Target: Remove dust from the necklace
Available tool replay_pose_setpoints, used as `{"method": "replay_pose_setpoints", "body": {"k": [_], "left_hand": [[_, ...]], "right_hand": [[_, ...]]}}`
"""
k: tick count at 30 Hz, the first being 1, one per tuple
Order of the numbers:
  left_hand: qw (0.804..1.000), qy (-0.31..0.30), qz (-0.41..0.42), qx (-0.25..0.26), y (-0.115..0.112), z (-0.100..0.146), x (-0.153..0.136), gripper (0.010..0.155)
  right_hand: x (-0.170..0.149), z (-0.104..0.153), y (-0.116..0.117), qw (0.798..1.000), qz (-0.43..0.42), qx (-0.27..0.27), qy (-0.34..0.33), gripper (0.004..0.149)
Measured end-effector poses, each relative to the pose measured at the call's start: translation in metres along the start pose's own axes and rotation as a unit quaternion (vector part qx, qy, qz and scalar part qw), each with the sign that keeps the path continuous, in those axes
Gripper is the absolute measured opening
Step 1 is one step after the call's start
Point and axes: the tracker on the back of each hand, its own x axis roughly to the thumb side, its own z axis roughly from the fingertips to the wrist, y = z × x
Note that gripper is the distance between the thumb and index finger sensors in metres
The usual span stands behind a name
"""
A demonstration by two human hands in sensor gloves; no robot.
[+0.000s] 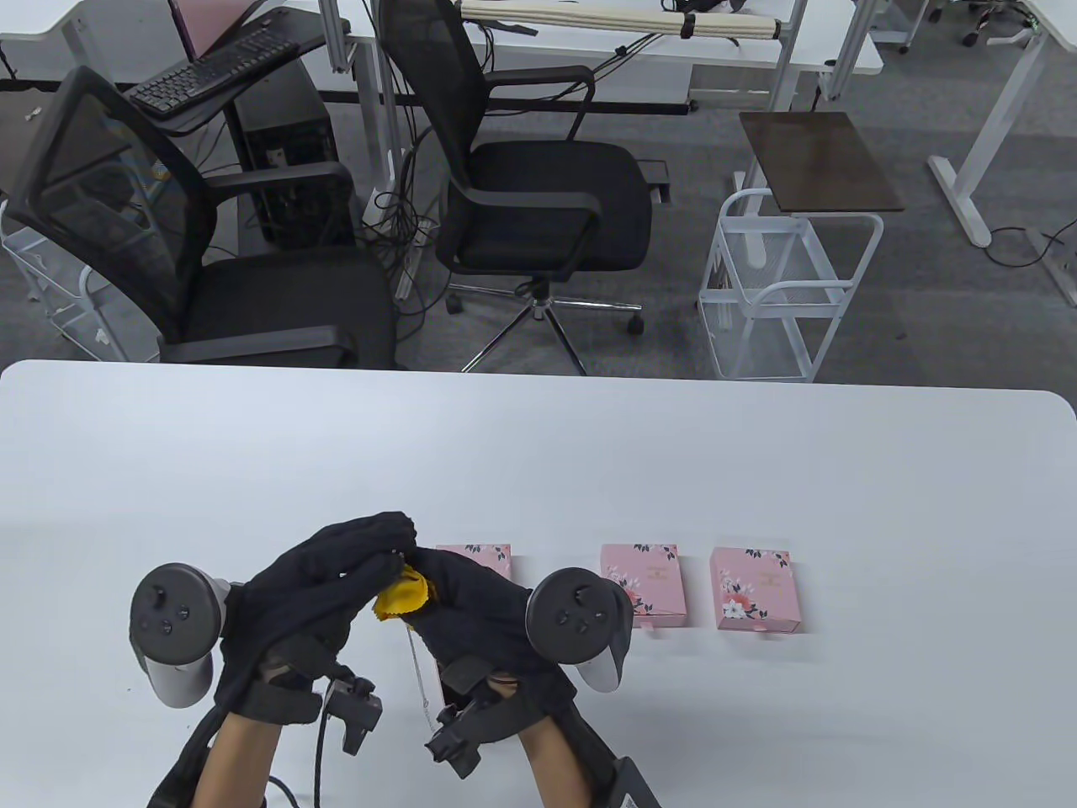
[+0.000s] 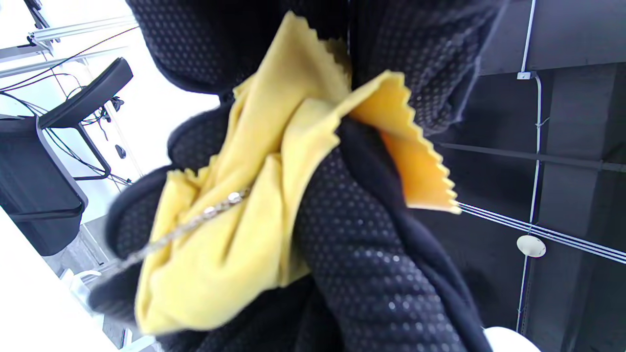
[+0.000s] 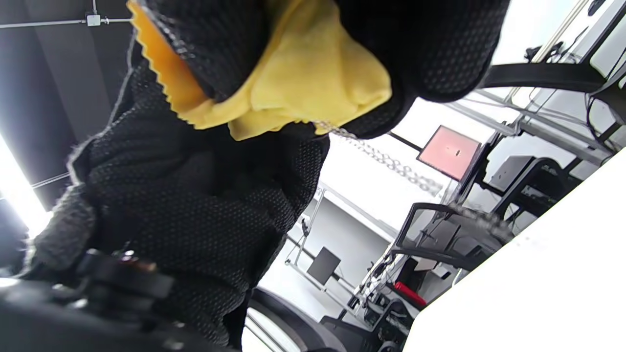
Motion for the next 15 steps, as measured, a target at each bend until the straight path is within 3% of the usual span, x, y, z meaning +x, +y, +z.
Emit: {"method": "replay_pose_setpoints", "body": {"k": [6, 15], "left_hand": [[1.0, -0.008, -0.007, 0.012, 0.0004, 0.0018, 0.0029, 0.035], [1.0, -0.012, -0.007, 0.019, 0.0011, 0.0025, 0.0036, 0.035]], "right_hand": [[-0.0017, -0.0006, 0.0055, 0.999, 0.03, 0.015, -0.002, 0.037], [-0.0042, -0.0001, 0.0084, 0.999, 0.03, -0.004, 0.011, 0.038]]}}
